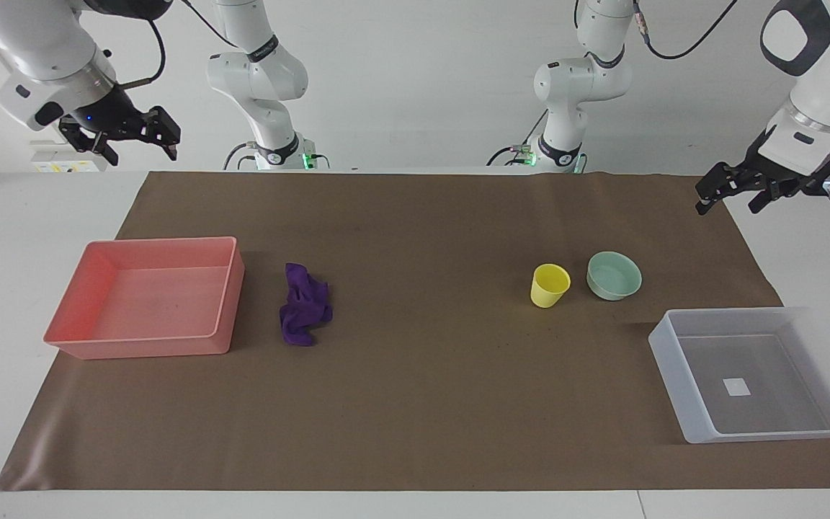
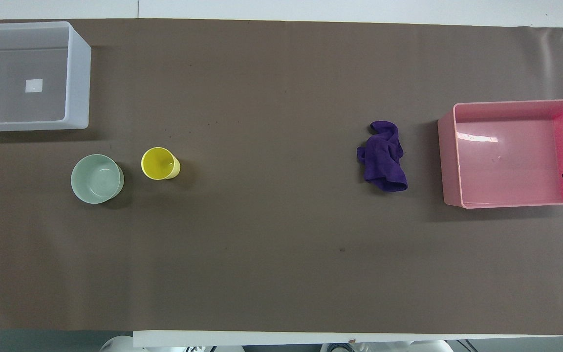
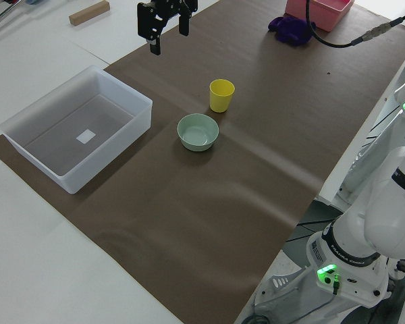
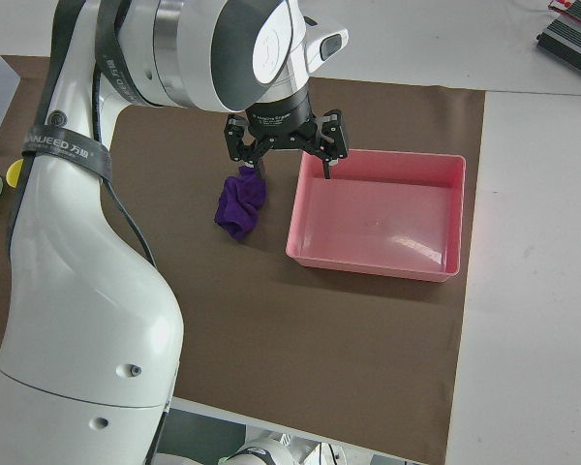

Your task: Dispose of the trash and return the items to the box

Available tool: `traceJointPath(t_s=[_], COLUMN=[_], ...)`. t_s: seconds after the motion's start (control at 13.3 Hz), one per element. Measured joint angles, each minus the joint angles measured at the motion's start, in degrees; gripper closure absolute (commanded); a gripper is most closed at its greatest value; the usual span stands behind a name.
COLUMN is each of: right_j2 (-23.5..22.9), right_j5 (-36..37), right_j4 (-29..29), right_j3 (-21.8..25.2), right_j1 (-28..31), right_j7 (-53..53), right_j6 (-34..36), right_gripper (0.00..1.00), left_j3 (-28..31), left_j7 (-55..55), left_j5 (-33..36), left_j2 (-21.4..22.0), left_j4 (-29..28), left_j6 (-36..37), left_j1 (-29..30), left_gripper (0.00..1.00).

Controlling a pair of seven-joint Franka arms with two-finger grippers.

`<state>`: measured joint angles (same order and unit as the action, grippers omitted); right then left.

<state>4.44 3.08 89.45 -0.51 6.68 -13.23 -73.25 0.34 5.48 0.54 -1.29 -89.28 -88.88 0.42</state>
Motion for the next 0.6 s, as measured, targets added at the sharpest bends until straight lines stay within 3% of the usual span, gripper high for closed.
traceJointPath(t_s=[0.38, 0.45, 0.6], right_j2=[0.02, 0.02, 0.02], right_j5=[0.00, 0.00, 0.00], right_j4=[1.32, 1.37, 1.38], right_j3=[-0.68, -0.72, -0.72], right_j1=[-1.24, -1.26, -1.26], right_j7=[2.73, 2.73, 2.73], right_j6=[0.04, 0.02, -0.10], right_gripper=[0.00, 0.00, 0.00], left_j3=[-0.08, -0.12, -0.13], left_j7=[0.00, -0.22, -2.07], left_j5=[0.00, 0.00, -0.01], left_j2=[0.48, 1.96, 6.02], left_j4=[-1.48, -5.90, -20.08], left_j6=[-1.49, -6.75, -20.61], left_j1=[0.53, 0.53, 0.54], left_gripper=[0.00, 0.00, 0.00])
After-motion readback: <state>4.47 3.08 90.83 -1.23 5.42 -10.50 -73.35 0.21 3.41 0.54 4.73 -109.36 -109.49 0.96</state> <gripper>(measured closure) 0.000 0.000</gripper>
